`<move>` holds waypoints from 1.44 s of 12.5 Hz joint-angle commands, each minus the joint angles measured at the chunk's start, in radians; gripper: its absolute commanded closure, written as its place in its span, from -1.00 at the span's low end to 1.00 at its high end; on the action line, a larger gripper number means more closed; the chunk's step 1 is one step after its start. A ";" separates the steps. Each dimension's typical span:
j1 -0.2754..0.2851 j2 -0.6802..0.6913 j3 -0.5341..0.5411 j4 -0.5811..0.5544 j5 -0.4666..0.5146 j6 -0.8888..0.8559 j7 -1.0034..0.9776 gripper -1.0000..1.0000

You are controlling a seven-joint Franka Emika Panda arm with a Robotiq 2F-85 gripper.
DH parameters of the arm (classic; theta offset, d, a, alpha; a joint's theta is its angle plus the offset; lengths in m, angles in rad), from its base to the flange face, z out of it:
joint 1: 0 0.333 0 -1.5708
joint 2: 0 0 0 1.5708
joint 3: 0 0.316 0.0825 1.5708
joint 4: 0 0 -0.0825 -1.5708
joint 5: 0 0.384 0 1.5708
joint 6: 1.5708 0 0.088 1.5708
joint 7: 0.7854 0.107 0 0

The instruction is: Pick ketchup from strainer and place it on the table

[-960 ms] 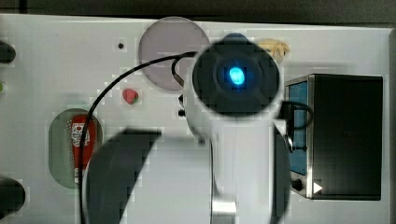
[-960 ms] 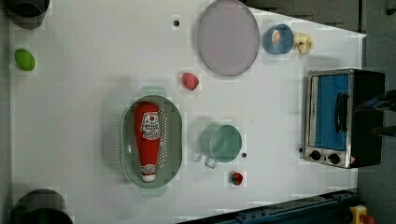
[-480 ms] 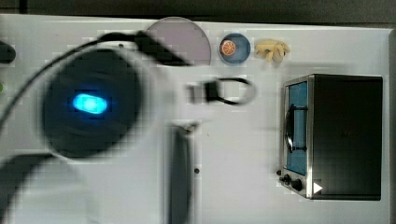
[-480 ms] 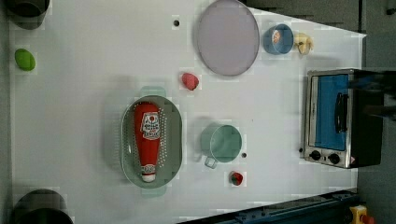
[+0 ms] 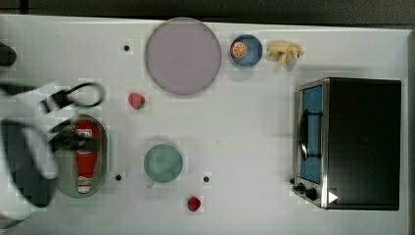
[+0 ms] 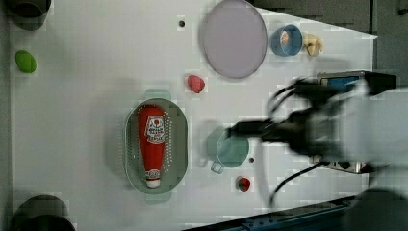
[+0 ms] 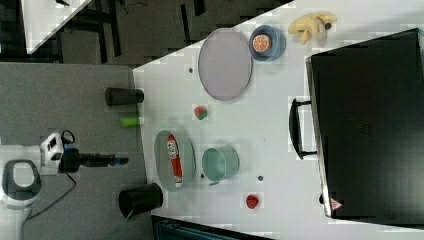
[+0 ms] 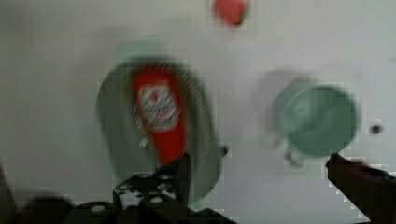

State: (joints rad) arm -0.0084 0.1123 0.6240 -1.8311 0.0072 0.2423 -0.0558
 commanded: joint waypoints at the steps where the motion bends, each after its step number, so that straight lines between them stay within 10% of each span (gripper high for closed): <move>1: 0.022 0.023 0.047 -0.042 -0.007 0.092 0.048 -1.00; 18: 0.095 0.554 0.030 -0.200 -0.526 0.721 0.366 -1.00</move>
State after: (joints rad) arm 0.0804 0.6748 0.6274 -2.0566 -0.5034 0.9209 0.2124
